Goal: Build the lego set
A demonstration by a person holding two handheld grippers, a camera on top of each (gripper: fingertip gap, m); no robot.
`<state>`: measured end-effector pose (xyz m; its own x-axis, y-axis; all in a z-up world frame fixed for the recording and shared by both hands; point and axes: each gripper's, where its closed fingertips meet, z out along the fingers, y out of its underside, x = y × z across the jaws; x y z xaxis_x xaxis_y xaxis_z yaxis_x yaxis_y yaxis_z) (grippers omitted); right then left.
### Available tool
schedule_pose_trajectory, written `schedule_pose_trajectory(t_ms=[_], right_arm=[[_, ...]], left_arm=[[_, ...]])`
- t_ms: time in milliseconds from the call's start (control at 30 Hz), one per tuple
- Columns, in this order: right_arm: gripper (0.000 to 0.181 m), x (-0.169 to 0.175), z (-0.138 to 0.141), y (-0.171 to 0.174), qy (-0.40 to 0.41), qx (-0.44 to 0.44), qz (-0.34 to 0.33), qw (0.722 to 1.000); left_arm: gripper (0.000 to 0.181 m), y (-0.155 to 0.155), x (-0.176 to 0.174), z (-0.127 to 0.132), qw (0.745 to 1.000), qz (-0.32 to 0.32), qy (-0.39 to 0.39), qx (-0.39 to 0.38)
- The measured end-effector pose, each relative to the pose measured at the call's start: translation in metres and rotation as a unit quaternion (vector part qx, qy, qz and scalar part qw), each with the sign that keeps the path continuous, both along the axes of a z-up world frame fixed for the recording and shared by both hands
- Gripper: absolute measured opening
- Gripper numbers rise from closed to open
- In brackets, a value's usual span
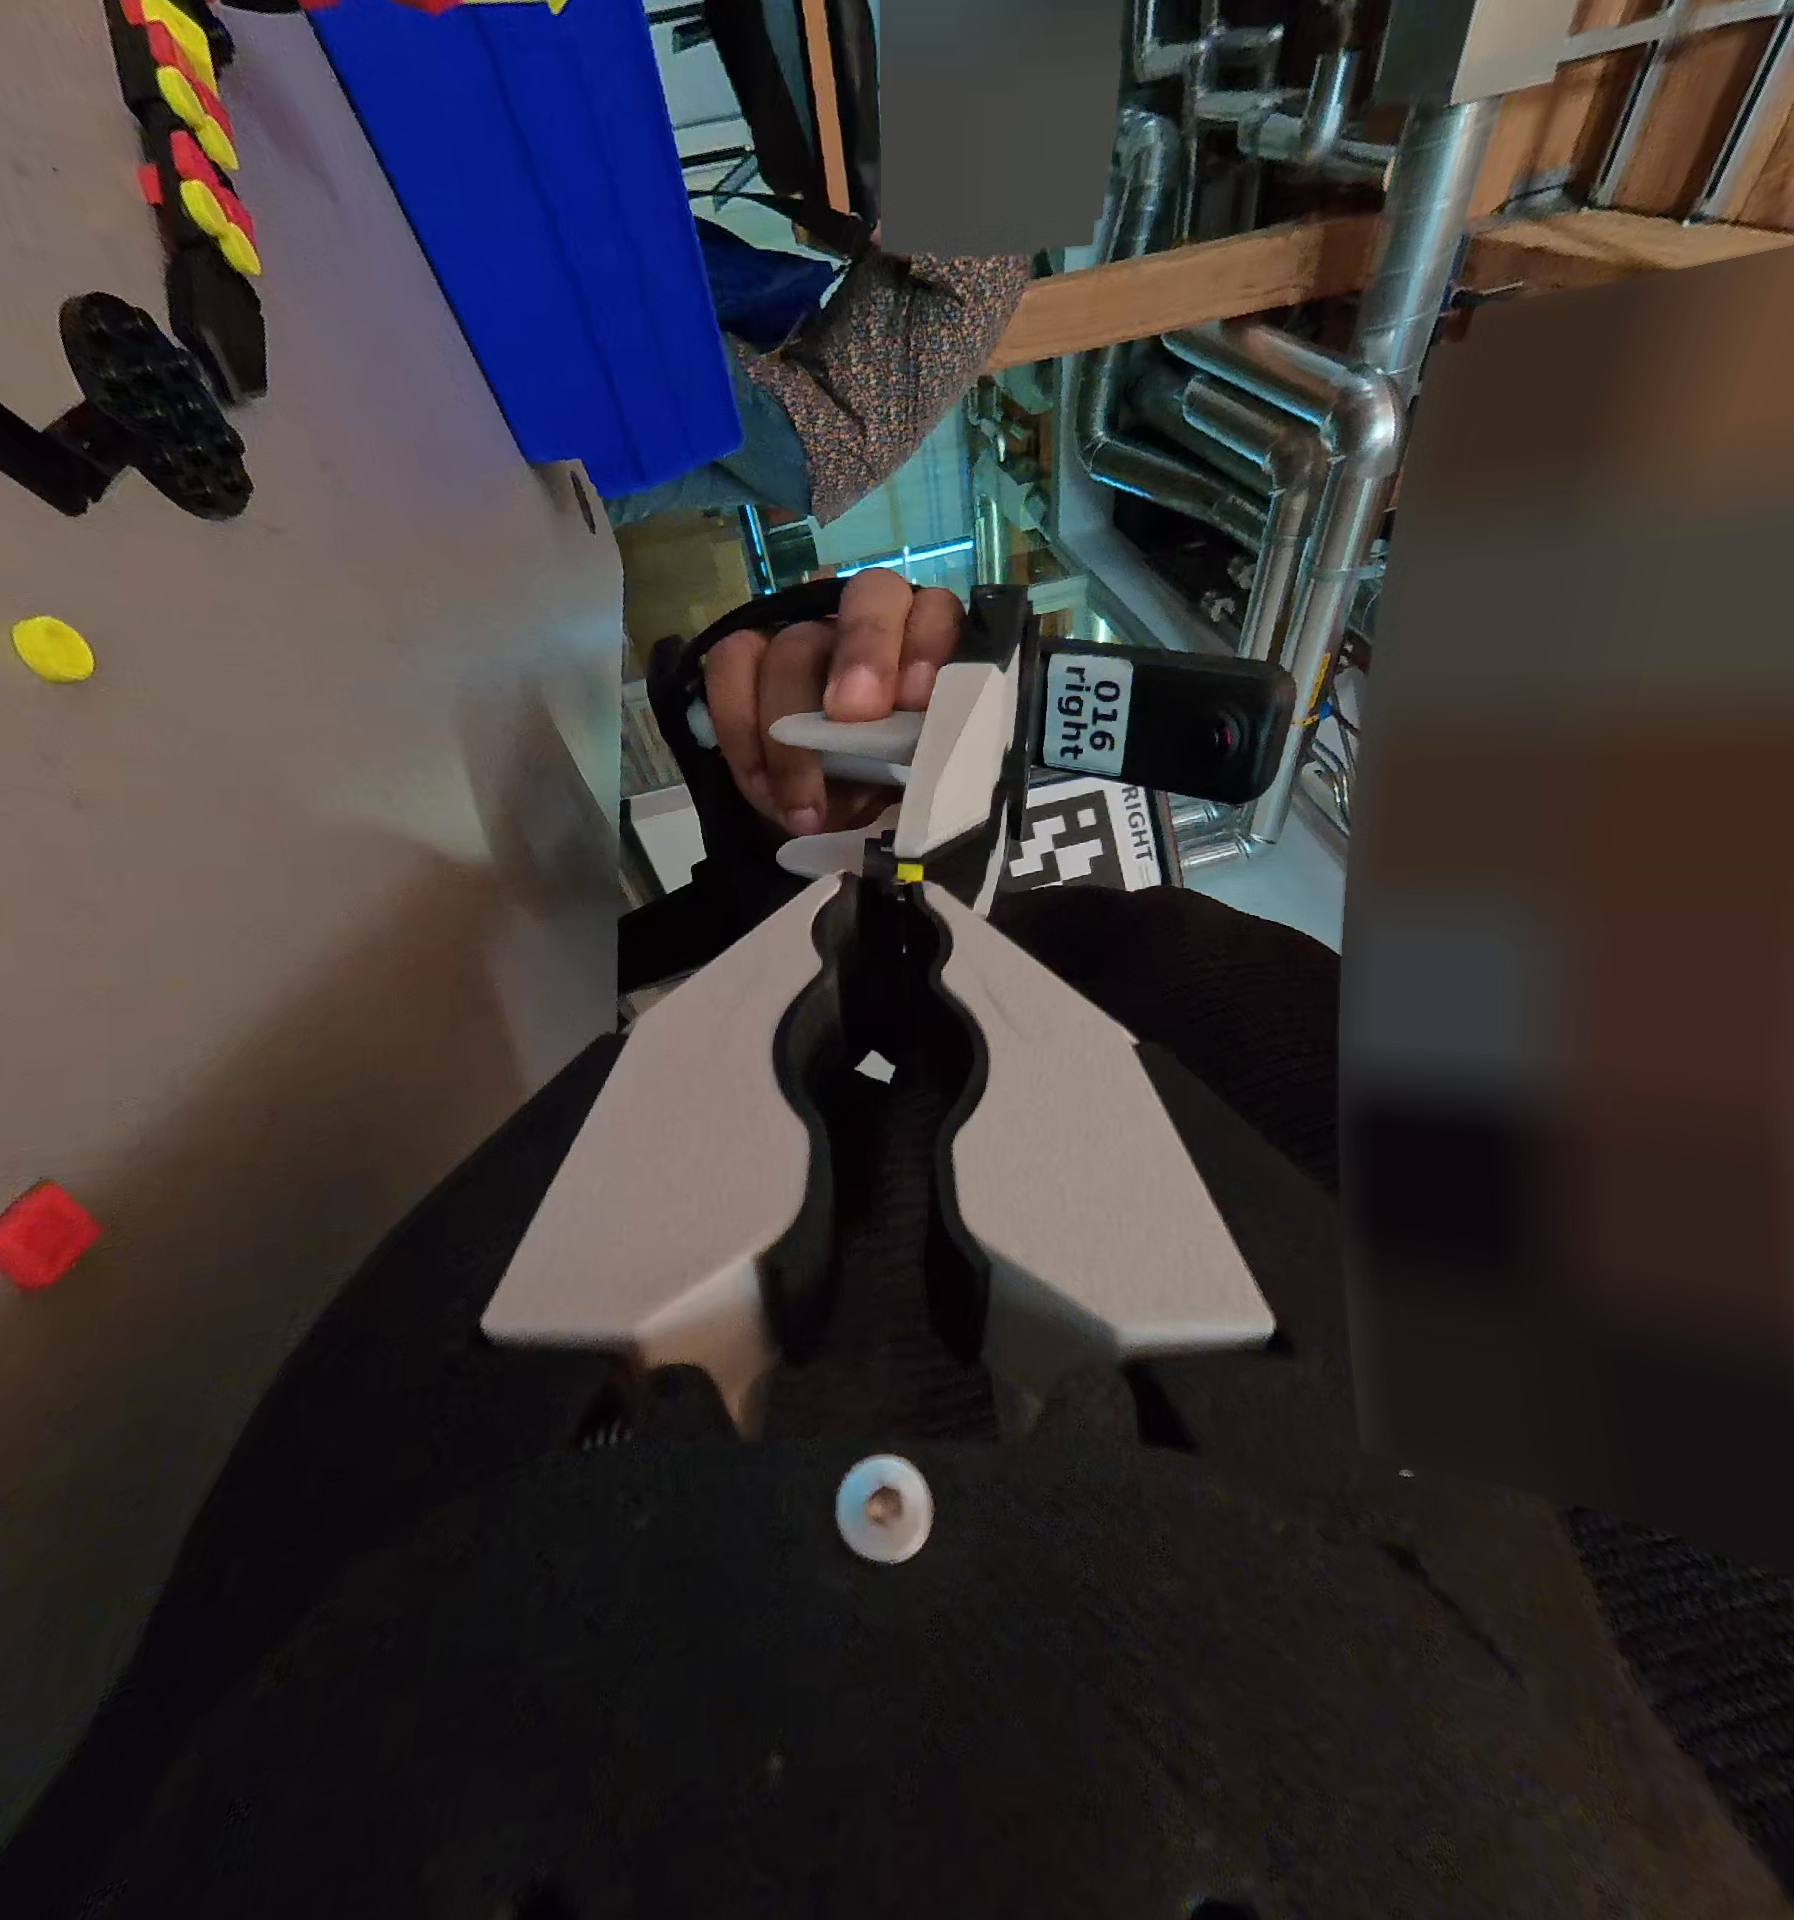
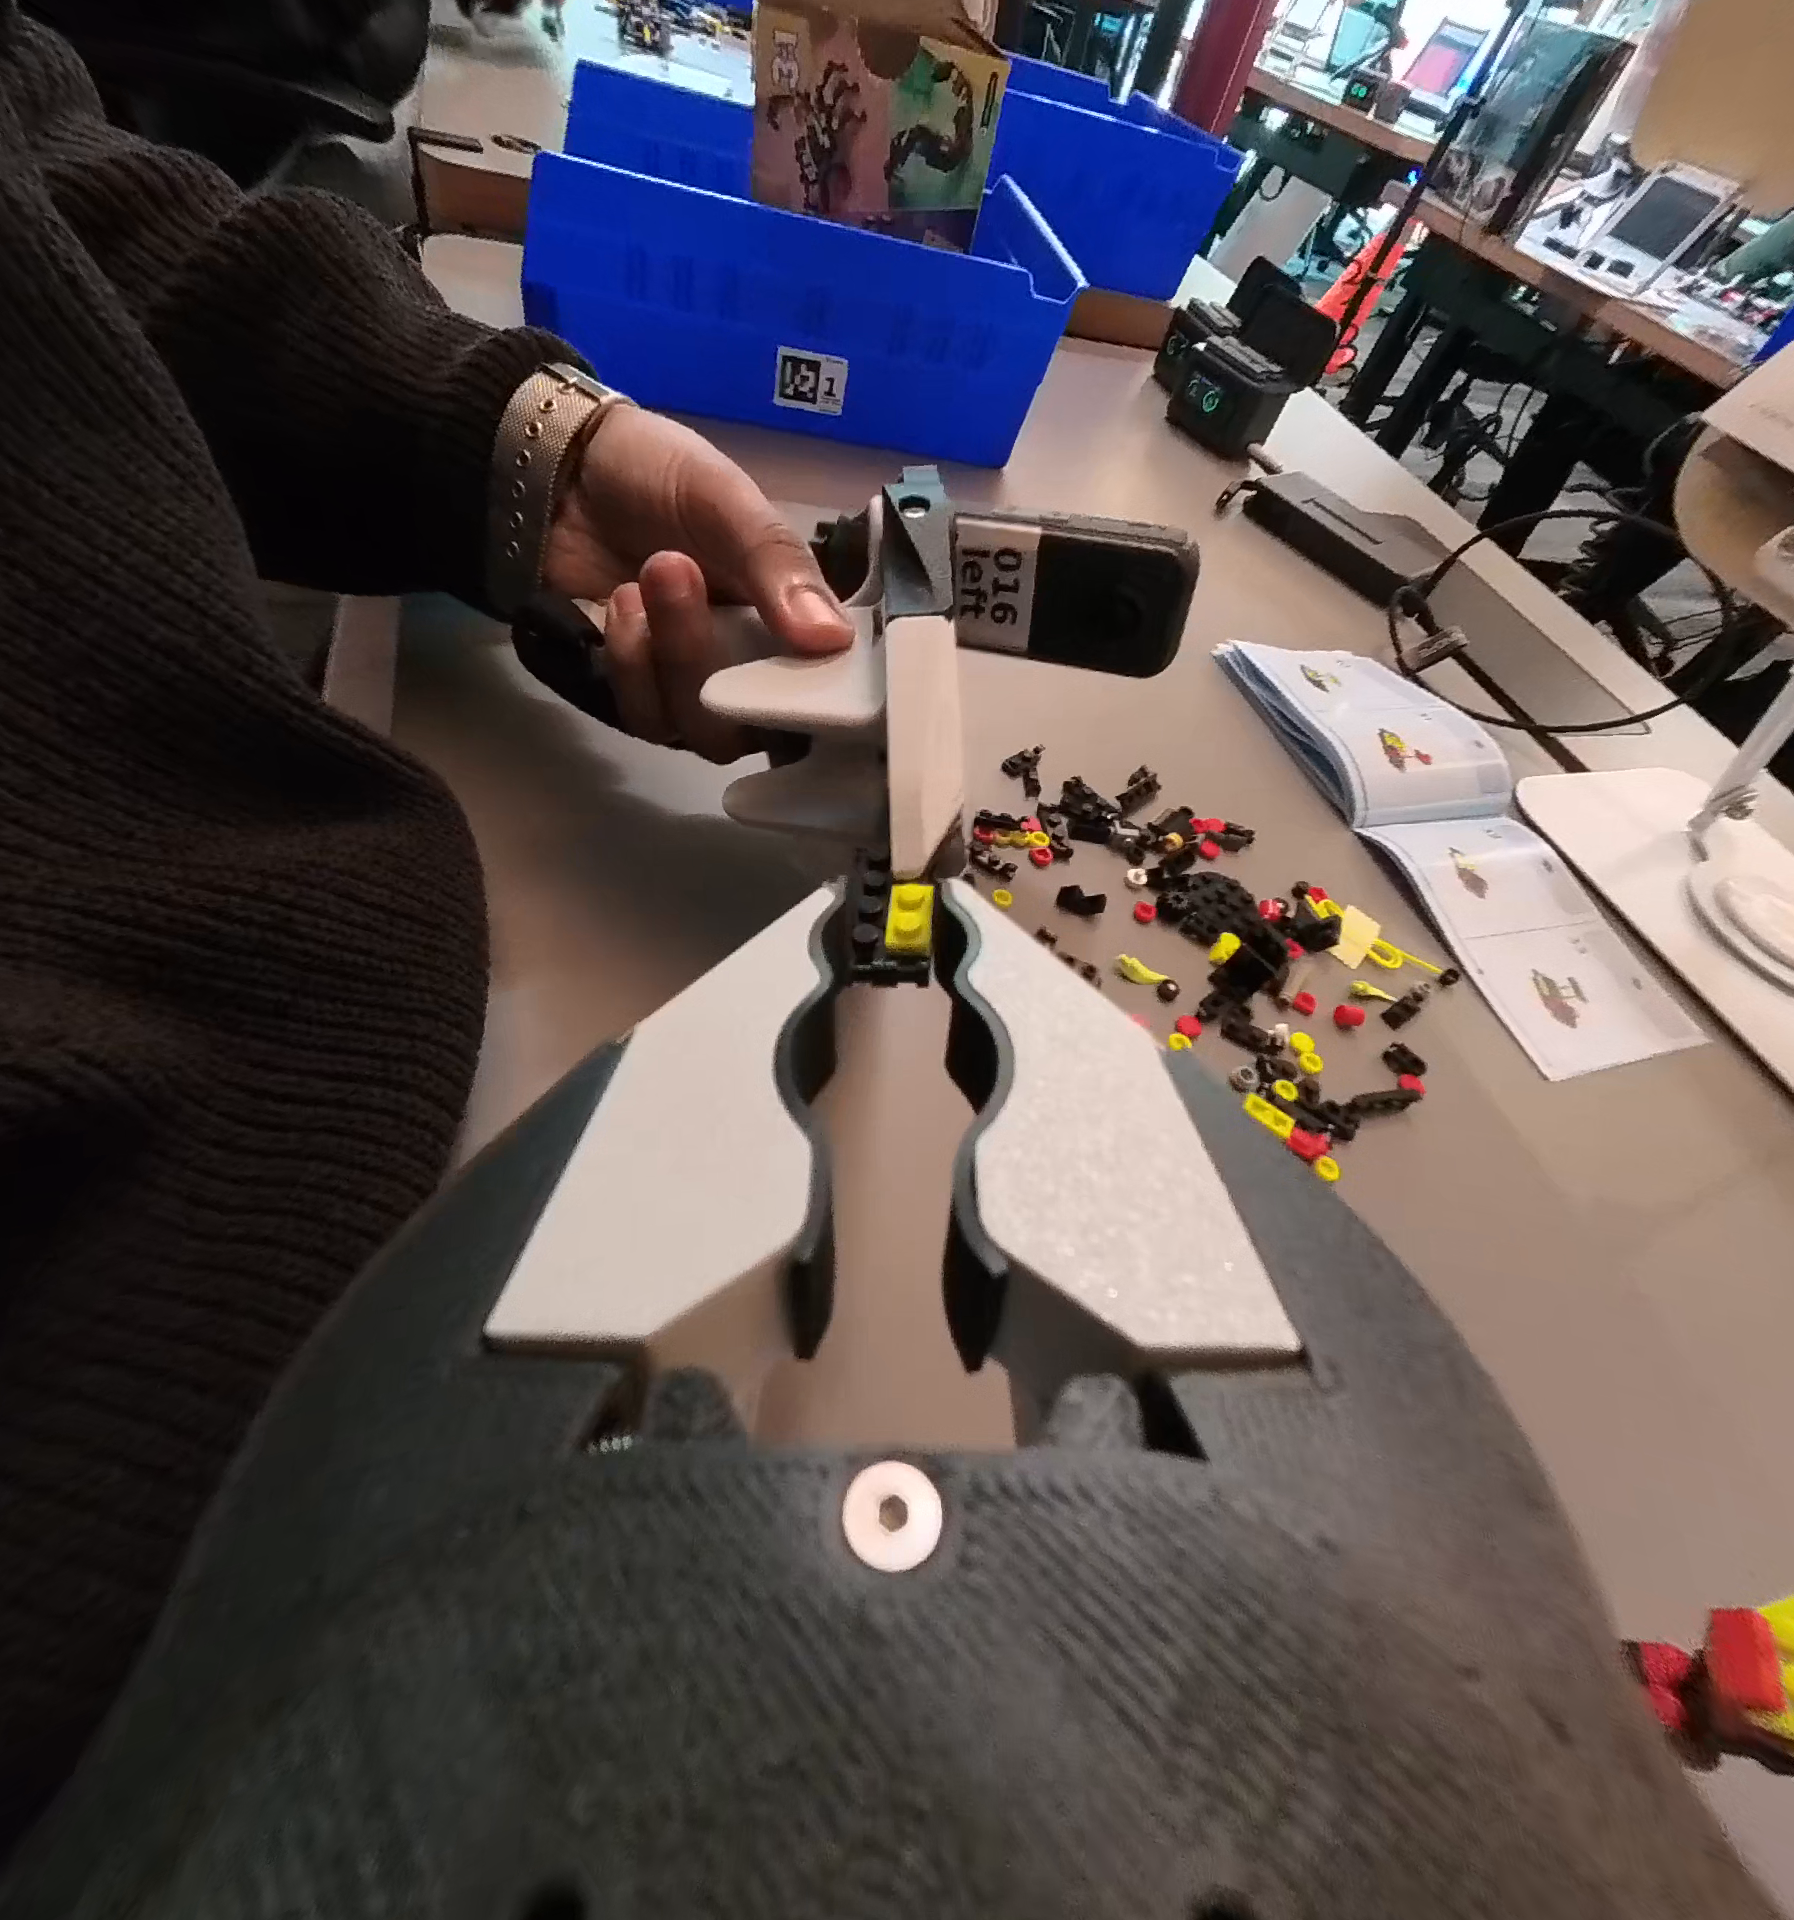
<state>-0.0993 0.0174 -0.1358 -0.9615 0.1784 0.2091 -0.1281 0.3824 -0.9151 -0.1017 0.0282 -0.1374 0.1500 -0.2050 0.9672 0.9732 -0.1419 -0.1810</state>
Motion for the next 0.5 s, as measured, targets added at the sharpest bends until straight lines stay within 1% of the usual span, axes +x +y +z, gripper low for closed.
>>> schedule_pose_trajectory(t_ms=[33, 133, 300, 400, 433, 467, 500], right_arm=[[0.014, 0.001, -0.001, 0.000, 0.000, 0.001, 0.003, 1.000], [0.014, 0.001, -0.005, -0.001, 0.017, 0.014, 0.006, 1.000], [0.014, 0.004, -0.004, -0.001, 0.033, 0.010, 0.016, 0.999], [0.014, 0.000, 0.001, -0.001, 0.033, 0.001, -0.001, 0.999], [0.014, -0.002, 0.003, -0.002, 0.034, -0.006, -0.006, 0.999], [0.014, -0.003, 0.007, -0.002, 0.035, -0.014, -0.012, 0.999], [0.014, -0.004, 0.010, -0.002, 0.037, -0.022, -0.018, 0.999]], left_arm=[[0.005, 0.000, 0.000, -0.001, 1.000, -0.001, 0.001, -0.003], [0.004, 0.000, 0.001, -0.005, 1.000, -0.004, -0.002, -0.014], [0.004, 0.000, 0.003, -0.004, 1.000, -0.013, -0.005, -0.010], [0.005, -0.001, -0.002, 0.001, 1.000, 0.003, -0.005, 0.005], [0.006, -0.001, -0.003, 0.003, 1.000, 0.009, -0.002, 0.013], [0.013, -0.001, -0.004, 0.004, 1.000, 0.012, -0.001, 0.016], [0.014, -0.001, -0.003, 0.004, 1.000, 0.011, 0.000, 0.017]])
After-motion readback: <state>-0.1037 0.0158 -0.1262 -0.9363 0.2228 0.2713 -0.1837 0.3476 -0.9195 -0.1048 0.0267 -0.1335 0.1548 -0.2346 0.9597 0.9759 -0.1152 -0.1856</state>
